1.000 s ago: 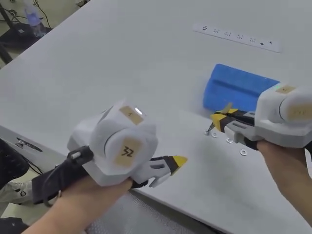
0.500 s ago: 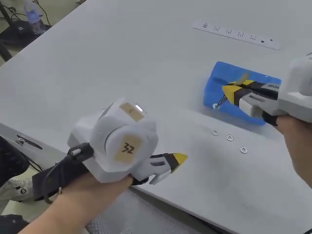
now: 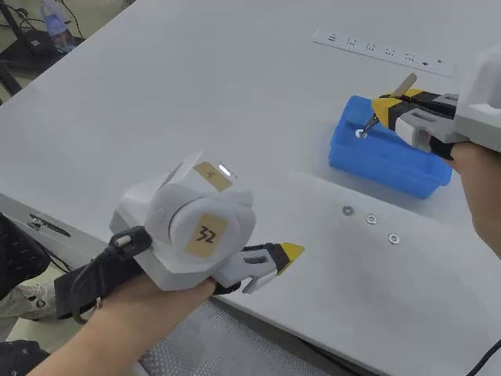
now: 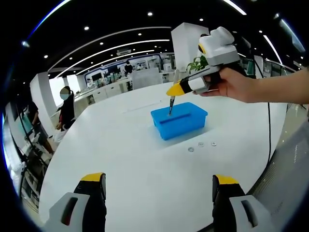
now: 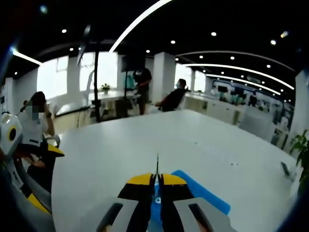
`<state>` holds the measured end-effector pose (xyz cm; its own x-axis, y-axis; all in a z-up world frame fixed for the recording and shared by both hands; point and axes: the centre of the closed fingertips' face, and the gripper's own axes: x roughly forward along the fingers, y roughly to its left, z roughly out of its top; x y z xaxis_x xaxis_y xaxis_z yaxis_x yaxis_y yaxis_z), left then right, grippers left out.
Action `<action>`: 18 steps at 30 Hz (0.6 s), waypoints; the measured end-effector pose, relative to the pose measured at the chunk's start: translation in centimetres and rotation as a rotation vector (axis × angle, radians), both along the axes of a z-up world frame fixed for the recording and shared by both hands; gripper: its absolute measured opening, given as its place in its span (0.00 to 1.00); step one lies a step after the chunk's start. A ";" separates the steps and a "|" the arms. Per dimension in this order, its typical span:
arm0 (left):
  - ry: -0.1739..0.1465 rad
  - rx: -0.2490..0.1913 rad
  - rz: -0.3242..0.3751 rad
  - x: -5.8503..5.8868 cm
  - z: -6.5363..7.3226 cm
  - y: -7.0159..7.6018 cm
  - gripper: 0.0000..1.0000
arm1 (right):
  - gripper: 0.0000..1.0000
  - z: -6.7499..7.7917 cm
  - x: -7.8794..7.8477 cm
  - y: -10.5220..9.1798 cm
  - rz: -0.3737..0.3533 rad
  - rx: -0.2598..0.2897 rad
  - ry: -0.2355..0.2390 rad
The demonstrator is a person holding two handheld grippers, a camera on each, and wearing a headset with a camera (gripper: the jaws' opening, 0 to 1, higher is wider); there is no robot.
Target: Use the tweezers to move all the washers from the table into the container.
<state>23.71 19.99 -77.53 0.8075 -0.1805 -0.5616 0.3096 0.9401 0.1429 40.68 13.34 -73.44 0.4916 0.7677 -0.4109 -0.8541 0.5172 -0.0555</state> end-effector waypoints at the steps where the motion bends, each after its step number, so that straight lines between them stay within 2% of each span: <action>1: 0.000 0.001 0.000 0.0 0.0 0.0 0.93 | 0.01 -0.4 0.2 0.0 -0.005 -0.005 0.007; 7: 0.002 -0.008 -0.005 0.0 0.0 -0.1 0.93 | 0.01 -3.1 1.3 -0.6 -0.036 -0.048 0.044; 14: 0.015 -0.004 -0.013 -0.1 -0.2 -0.3 0.93 | 0.01 -5.4 2.1 -0.1 -0.046 -0.089 0.079; 18: 0.009 -0.011 -0.020 -0.1 -0.1 -0.4 0.93 | 0.02 -6.0 2.1 -0.1 -0.043 -0.099 0.088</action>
